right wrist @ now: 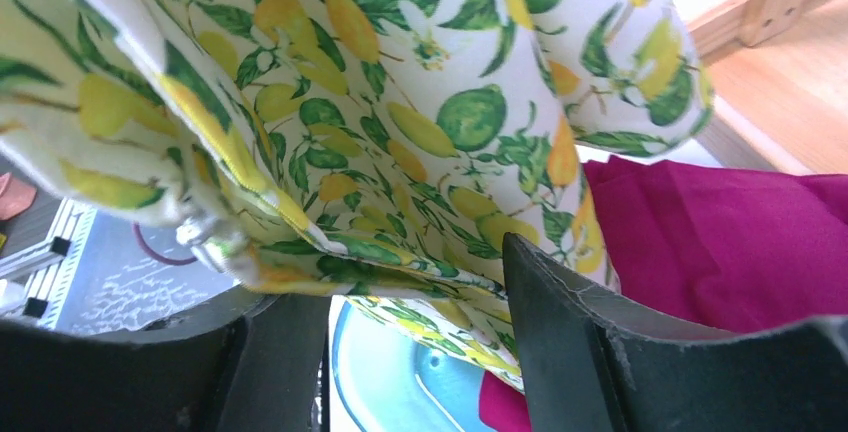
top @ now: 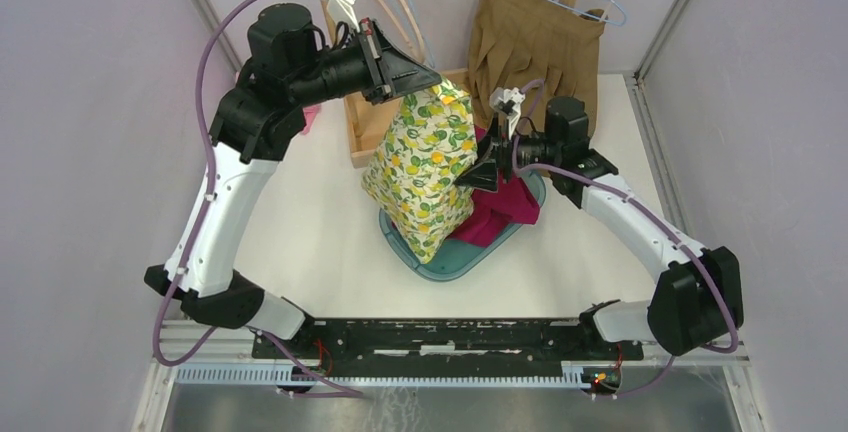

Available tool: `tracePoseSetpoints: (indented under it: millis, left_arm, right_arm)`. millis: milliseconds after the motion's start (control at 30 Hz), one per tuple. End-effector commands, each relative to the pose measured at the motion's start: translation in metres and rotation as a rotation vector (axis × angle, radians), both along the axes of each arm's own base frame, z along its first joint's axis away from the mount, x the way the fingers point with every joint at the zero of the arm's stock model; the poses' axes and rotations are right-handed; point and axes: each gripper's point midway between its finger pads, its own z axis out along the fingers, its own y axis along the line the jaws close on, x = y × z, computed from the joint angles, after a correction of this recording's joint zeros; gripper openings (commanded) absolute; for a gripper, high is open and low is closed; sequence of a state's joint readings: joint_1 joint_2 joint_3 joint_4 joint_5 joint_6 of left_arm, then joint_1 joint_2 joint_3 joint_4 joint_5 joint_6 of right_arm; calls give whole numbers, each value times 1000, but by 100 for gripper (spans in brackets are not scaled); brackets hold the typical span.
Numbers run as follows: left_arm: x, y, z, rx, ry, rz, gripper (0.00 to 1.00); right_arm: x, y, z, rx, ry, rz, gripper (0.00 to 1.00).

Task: Place the skirt on the hanger
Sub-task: Flatten out the skirt at the bin.

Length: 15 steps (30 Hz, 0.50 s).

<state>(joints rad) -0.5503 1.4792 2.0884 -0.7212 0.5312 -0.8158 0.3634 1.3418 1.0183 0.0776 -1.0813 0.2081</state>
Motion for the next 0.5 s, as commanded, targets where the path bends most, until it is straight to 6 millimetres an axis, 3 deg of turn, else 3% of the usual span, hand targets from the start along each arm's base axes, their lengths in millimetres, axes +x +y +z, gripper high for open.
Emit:
tracePoseSetpoints:
  millis: [0, 100, 200, 367, 467]
  left_arm:
    - [-3, 2, 34, -73, -112, -26, 4]
    - [5, 5, 33, -66, -113, -1, 4]
    - [13, 16, 35, -55, -121, 44, 4]
    - [23, 28, 38, -57, -133, 93, 4]
    - [29, 31, 38, -59, -136, 106, 4]
  right_arm:
    - [-21, 12, 14, 21, -61, 92, 63]
    - [-29, 14, 15, -11, -56, 69, 48]
    - [-34, 4, 21, -71, -61, -4, 39]
    - [-39, -24, 46, -155, -100, -187, 2]
    - [-45, -36, 69, -154, -152, -242, 1]
